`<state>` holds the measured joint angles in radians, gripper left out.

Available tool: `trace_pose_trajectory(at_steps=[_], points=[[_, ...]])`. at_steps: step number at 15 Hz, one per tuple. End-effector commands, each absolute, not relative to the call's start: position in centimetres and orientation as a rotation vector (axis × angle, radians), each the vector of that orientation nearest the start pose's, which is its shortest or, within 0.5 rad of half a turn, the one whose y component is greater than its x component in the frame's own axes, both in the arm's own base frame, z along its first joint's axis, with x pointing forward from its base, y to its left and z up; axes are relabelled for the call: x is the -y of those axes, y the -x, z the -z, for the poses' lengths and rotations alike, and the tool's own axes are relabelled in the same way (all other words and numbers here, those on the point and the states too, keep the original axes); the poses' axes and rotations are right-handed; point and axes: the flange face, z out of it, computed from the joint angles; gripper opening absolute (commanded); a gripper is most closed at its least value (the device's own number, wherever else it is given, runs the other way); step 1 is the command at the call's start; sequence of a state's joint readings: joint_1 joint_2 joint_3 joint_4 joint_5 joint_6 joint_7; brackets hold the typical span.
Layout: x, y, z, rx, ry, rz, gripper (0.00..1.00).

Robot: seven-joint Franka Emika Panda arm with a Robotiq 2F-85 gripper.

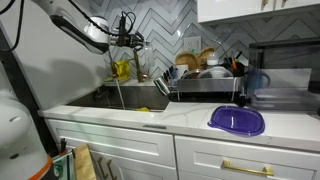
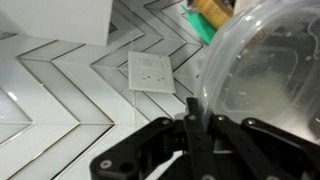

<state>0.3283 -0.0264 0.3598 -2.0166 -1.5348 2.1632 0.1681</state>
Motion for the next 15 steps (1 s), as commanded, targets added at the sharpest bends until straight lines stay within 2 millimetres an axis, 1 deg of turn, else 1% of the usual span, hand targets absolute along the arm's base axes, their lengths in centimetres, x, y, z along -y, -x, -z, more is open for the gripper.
trace_pose_trajectory(at_steps=[1, 6, 9, 15], points=[[-33.2, -47.2, -49.6, -1.254, -1.647, -0.645, 0.01], [-32.6, -47.8, -47.5, -1.306, -1.951, -0.588, 0.01], [-32.6, -48.0, -45.7, -1.325, -2.137, -0.556, 0.01], [-33.8, -48.4, -41.4, -1.356, -2.505, -0.461, 0.01]])
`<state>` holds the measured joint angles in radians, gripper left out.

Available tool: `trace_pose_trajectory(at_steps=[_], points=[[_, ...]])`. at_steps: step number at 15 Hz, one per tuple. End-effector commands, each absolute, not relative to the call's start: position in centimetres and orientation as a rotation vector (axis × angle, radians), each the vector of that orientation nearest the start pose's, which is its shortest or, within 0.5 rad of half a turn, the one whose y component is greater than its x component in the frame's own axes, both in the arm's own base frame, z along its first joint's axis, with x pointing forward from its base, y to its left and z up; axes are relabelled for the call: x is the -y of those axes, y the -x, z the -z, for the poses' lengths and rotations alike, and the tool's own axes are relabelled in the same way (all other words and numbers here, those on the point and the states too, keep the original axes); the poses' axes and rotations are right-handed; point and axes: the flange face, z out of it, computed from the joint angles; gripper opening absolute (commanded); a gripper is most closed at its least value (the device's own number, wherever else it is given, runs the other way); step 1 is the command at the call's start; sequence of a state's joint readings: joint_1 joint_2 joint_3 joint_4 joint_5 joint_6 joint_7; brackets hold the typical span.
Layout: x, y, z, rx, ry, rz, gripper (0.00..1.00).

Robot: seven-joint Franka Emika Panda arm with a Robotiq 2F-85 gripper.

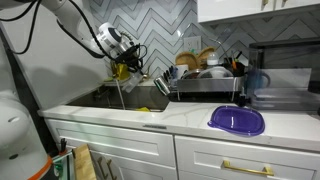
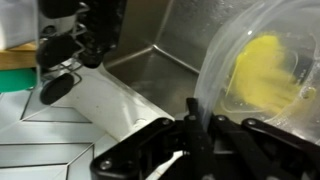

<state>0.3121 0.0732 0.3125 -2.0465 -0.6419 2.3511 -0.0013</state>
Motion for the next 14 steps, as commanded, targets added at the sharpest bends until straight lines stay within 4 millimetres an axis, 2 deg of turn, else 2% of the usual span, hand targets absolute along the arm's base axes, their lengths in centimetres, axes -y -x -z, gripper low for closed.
trace_pose_trajectory(at_steps=[1, 3, 4, 7, 8, 14], points=[[-34.0, -48.4, -40.9, 1.542, 2.931, 0.493, 0.01], [-34.2, -48.7, -39.9, 1.444, 2.873, 0.419, 0.01], [-34.0, -48.5, -40.7, 1.502, 2.932, 0.459, 0.05], [-34.2, -48.8, -40.0, 1.452, 2.898, 0.42, 0.05], [-34.2, -48.8, -40.0, 1.448, 2.897, 0.419, 0.01], [-35.2, -49.1, -38.3, 1.109, 2.958, 0.281, 0.01]])
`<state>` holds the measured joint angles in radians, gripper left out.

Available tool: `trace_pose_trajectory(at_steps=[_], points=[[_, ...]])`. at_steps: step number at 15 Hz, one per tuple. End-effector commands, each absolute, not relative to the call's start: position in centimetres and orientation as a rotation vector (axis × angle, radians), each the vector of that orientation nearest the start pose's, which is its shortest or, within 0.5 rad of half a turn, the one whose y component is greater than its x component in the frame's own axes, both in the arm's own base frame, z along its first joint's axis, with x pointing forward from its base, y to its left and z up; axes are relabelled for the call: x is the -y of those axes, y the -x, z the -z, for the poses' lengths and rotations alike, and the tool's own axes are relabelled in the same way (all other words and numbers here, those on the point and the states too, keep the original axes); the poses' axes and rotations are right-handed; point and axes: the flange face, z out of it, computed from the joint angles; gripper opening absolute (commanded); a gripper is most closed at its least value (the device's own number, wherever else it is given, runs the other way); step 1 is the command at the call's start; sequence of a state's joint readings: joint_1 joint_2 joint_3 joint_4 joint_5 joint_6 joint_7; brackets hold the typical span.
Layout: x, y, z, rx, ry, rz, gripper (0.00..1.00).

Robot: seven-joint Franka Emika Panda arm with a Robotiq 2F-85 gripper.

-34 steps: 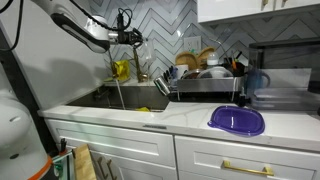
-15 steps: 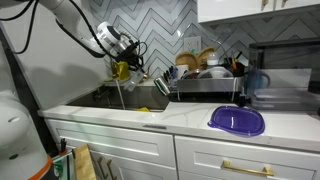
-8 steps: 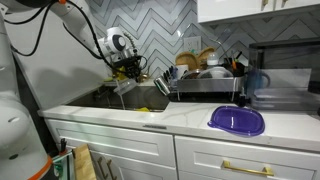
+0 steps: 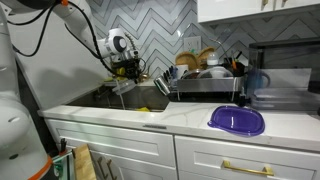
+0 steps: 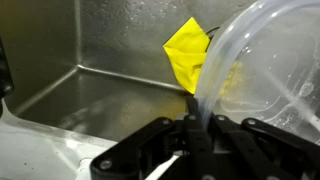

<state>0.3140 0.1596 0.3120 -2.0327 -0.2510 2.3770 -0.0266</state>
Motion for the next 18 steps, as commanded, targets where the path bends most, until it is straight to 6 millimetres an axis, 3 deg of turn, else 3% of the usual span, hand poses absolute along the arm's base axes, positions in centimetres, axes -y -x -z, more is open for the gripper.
trace_pose_trajectory(at_steps=[1, 9, 13, 18], points=[[-35.4, -49.2, -38.1, 1.066, 2.954, 0.26, 0.01], [-37.0, -49.9, -36.6, 0.819, 2.915, 0.205, 0.01], [-34.9, -50.3, -37.2, 0.934, 3.007, 0.24, 0.01], [-31.7, -50.9, -40.7, 1.245, 3.114, 0.345, 0.01]])
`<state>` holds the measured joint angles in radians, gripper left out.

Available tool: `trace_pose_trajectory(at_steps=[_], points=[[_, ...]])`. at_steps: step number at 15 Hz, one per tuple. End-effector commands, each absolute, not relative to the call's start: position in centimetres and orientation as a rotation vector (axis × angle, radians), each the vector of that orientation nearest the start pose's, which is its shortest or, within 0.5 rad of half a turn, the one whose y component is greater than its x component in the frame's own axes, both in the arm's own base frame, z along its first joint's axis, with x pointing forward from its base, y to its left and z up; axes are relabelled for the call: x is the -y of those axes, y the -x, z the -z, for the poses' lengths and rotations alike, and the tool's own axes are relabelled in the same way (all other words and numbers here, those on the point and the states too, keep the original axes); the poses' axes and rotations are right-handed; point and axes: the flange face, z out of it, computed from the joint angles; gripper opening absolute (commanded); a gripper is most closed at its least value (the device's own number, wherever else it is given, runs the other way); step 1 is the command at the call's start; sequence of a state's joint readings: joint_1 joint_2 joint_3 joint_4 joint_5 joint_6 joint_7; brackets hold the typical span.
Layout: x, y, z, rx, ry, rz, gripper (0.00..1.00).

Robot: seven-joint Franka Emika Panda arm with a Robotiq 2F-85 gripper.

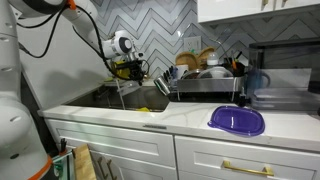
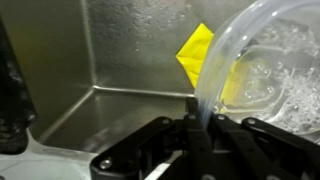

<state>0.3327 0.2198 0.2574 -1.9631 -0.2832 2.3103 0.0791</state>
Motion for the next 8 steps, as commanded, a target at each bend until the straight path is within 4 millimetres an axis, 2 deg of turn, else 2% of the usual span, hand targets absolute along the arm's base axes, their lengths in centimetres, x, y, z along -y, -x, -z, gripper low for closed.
trace_pose_trajectory(at_steps=[1, 8], points=[[-31.4, -50.9, -41.6, 1.308, 3.13, 0.375, 0.01], [-32.7, -48.2, -49.1, 1.79, 3.156, 0.635, 0.01]])
